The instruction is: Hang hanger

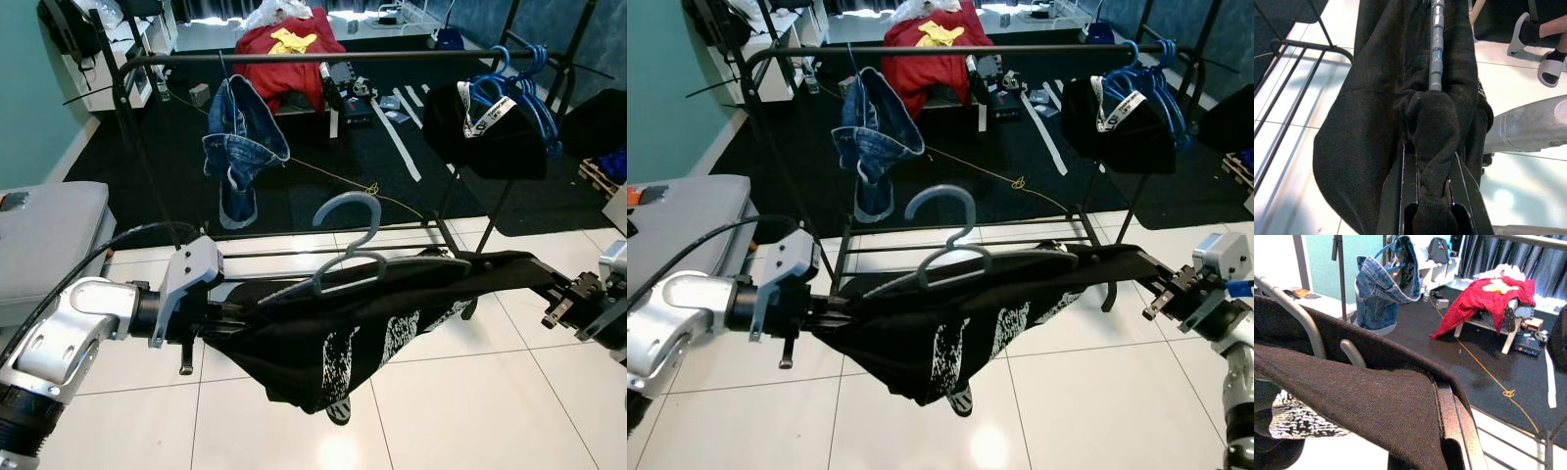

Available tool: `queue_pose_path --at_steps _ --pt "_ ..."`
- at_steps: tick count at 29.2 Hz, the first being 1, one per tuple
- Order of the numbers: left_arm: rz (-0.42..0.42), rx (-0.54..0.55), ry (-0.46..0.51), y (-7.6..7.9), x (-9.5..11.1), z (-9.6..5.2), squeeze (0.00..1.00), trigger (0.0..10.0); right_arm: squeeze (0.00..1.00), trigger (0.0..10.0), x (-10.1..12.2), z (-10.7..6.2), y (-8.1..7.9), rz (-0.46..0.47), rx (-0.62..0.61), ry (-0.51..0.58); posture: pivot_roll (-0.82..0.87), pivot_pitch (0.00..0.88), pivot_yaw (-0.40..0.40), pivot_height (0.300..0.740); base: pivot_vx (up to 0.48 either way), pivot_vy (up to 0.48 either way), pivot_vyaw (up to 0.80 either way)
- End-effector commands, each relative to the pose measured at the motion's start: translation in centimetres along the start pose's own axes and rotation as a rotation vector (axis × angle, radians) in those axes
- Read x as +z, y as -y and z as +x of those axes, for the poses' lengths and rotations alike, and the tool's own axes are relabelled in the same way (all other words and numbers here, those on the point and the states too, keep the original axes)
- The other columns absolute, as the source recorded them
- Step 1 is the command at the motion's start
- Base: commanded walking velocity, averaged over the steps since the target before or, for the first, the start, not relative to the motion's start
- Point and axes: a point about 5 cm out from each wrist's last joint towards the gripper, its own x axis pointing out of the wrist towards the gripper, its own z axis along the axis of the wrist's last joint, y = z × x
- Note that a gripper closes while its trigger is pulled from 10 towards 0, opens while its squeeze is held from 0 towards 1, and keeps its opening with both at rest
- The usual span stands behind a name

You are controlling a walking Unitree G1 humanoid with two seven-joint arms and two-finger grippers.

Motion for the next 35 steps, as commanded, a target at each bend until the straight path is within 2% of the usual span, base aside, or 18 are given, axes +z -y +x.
queue_pose_path --at_steps 1,11,19,22,26,29,31,35 --pt "-0.044 0.038 -0.155 -0.2 -2.2 -2.1 0.00 0.0 0.00 0.0 1.4 -1.8 2.1 -0.035 -0.124 0.021 0.05 0.091 0.055 0.740 0.000 0.000 0.00" --pt "-0.059 0.040 -0.212 -0.1 -3.0 -2.7 0.00 0.0 0.00 0.0 1.8 -2.6 2.8 -0.050 -0.154 0.006 0.05 0.097 0.056 0.740 0.000 0.000 0.00" --pt "-0.044 0.046 -0.261 -0.2 -3.7 -2.8 0.00 0.0 0.00 0.0 2.4 -1.6 2.6 -0.058 -0.097 0.027 0.04 0.099 0.056 0.740 0.000 0.000 0.00" --pt "-0.029 0.049 -0.277 -0.2 -3.7 -2.7 0.00 0.0 0.00 0.0 2.5 -0.4 1.9 -0.048 -0.022 0.041 0.04 0.099 0.056 0.740 0.000 0.000 0.00" --pt "-0.018 0.049 -0.277 -0.3 -3.6 -2.5 0.00 0.0 0.00 0.0 2.5 0.3 1.5 -0.042 0.010 0.046 0.04 0.099 0.057 0.740 0.000 0.000 0.00" --pt "0.037 0.054 -0.261 -0.5 -2.9 -1.7 0.00 0.0 0.00 0.0 2.0 2.3 -0.4 -0.045 0.136 0.020 0.05 0.099 0.053 0.740 0.000 0.000 0.00" --pt "0.037 0.054 -0.261 -0.5 -2.9 -1.7 0.00 0.0 0.00 0.0 2.0 2.3 -0.4 -0.045 0.136 0.020 0.05 0.099 0.053 0.740 0.000 0.000 0.00" --pt "0.077 0.048 -0.230 -0.7 -2.0 -0.6 0.00 0.0 0.00 0.0 1.3 4.0 -2.3 -0.056 0.244 0.000 0.05 0.101 0.051 0.740 0.000 0.000 0.00"
